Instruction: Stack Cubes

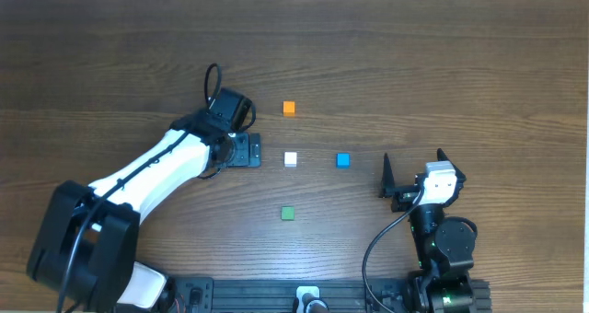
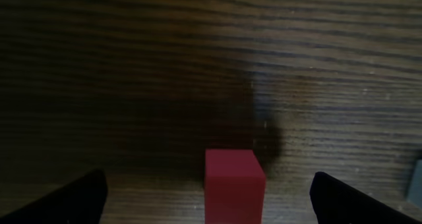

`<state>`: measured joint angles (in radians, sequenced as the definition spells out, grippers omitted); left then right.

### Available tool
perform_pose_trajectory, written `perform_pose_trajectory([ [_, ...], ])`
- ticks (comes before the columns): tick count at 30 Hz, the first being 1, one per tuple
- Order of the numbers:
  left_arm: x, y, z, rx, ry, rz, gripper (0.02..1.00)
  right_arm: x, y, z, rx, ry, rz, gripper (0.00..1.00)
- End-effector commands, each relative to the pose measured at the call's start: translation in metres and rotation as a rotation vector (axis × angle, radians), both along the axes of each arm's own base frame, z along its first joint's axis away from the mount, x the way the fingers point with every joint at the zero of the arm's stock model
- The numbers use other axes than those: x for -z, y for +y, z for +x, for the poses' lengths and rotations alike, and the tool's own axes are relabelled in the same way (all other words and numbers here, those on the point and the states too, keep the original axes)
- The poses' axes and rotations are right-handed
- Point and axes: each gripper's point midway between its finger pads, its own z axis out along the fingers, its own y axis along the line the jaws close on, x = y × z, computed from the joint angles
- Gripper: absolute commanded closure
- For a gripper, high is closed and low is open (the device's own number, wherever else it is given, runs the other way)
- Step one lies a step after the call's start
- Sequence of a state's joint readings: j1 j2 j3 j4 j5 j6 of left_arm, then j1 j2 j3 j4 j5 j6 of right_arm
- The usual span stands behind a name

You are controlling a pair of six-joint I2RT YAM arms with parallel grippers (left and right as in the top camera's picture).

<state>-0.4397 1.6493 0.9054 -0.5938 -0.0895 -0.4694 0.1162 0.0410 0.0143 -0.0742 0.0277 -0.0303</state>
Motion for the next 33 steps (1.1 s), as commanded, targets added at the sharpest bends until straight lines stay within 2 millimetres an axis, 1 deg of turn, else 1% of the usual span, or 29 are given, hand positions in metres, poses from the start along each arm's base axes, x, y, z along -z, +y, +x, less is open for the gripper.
perform_pose_trajectory([
  [1,0.006,-0.004,0.003,-0.004,0.013,-0.006,0.031,0.002,0.001,0.000,-0.007,-0.002,-0.001,0.007],
  [3,0.008,-0.006,0.003,0.000,0.016,-0.005,0.042,0.002,0.001,0.000,-0.007,-0.002,-0.001,0.009],
  [8,0.011,-0.011,0.003,0.013,0.013,-0.007,0.183,0.002,0.001,0.000,-0.007,-0.002,-0.001,0.009],
  [12,0.011,-0.011,0.003,0.013,0.014,-0.007,0.351,0.002,0.001,0.000,-0.007,-0.002,-0.001,0.007],
  [13,0.011,-0.011,0.003,0.013,0.014,-0.006,0.413,0.002,0.001,0.000,-0.007,-0.002,-0.001,0.009],
  [14,0.011,-0.011,0.003,0.013,0.014,-0.006,0.443,0.002,0.001,0.000,-0.007,-0.002,-0.001,0.007],
  [15,0.011,-0.011,0.003,0.014,0.014,-0.006,0.461,0.002,0.001,0.000,-0.007,-0.002,-0.001,0.009],
  [23,0.011,-0.014,0.001,0.024,0.015,-0.007,0.511,0.002,0.001,0.000,-0.007,-0.002,-0.001,0.009],
  [28,0.011,-0.015,0.001,0.028,0.015,-0.007,0.588,0.002,0.001,0.000,-0.007,-0.002,-0.001,0.009],
  [31,0.011,-0.015,0.001,0.028,0.016,-0.010,0.597,0.002,0.001,0.000,-0.007,-0.002,-0.001,0.007],
  [33,0.011,-0.015,0.001,0.028,0.016,-0.010,0.625,0.002,0.001,0.000,-0.007,-0.002,-0.001,0.009],
])
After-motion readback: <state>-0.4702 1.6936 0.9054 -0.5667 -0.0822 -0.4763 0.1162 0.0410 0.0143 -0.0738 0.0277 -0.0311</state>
